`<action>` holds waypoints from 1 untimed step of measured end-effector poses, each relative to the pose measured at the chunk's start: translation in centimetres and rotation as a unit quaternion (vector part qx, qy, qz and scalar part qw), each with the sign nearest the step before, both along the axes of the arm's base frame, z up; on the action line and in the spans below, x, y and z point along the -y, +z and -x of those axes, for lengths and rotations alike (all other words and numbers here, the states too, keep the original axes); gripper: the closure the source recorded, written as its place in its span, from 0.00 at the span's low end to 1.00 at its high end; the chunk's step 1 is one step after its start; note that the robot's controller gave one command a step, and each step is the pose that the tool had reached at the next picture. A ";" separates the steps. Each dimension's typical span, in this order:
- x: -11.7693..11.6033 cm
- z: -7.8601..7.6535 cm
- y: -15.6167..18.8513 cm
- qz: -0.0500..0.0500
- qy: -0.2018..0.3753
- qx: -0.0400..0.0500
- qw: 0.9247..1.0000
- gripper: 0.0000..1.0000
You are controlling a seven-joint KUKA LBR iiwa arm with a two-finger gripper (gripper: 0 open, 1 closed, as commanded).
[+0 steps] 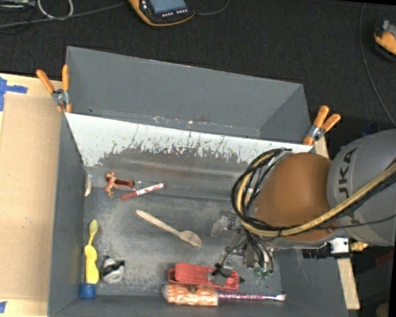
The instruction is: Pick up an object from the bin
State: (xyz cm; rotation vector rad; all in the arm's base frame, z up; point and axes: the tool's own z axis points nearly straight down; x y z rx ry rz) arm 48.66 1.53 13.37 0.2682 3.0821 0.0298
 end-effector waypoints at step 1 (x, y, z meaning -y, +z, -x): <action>-1.7 0.8 3.3 0.008 0.180 0.003 0.984 0.00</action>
Offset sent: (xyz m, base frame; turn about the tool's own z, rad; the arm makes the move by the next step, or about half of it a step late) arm -0.0176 0.0281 -0.0032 -0.1702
